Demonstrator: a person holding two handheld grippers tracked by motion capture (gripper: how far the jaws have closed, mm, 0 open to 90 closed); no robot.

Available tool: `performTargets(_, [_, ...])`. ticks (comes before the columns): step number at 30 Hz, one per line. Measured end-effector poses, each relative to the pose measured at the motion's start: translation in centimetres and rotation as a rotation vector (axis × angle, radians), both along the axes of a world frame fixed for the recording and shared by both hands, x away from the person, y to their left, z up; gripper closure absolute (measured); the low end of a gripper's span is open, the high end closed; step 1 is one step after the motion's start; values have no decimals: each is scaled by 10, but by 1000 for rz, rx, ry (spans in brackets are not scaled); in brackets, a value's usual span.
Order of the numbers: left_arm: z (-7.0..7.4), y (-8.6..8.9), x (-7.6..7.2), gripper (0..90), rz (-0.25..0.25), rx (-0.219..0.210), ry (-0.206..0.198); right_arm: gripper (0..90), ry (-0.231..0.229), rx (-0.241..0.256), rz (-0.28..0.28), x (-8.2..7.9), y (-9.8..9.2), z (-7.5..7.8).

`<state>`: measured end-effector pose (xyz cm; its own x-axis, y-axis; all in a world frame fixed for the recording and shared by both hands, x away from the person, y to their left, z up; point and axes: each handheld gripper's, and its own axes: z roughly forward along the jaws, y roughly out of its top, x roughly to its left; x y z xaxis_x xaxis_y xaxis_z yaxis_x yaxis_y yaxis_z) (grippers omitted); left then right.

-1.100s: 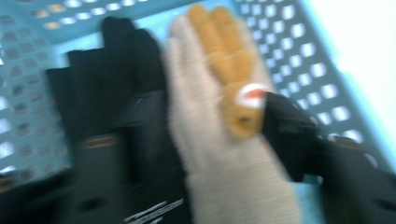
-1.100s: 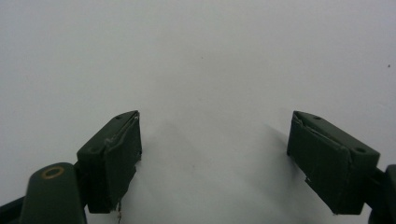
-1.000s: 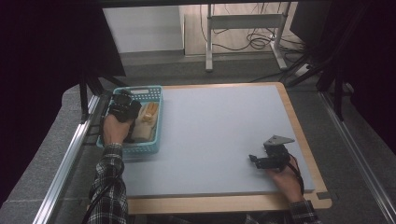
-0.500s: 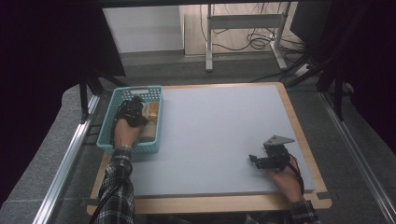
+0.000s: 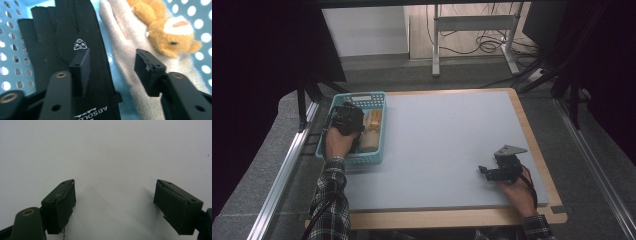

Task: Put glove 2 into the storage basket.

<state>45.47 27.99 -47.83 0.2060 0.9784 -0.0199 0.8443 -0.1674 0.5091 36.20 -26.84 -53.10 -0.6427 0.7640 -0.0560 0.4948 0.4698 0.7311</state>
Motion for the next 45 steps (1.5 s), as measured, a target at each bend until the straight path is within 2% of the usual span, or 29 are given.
performTargets(3, [3, 5, -2, 375, 4, -31, -21, 175, -1, 0, 0, 0, 0, 0])
performTargets(11, [7, 12, -9, 237, 1, -76, -65, 175, 0, 0, 0, 0, 0, 0])
performTargets(20, [9, 15, -15, 140, -3, -96, -88, 175, 0, 0, 0, 0, 0, 0])
performTargets(28, [14, 15, -23, 85, -23, -105, -125, 175, -1, -1, 0, 0, 0, 0])
performTargets(42, [22, 14, -33, 33, -48, -162, -166, 175, 0, -1, 0, 0, 0, 0])
performTargets(45, [23, 12, -35, 22, -64, -147, -162, 175, -1, -1, 0, 0, 0, 0])
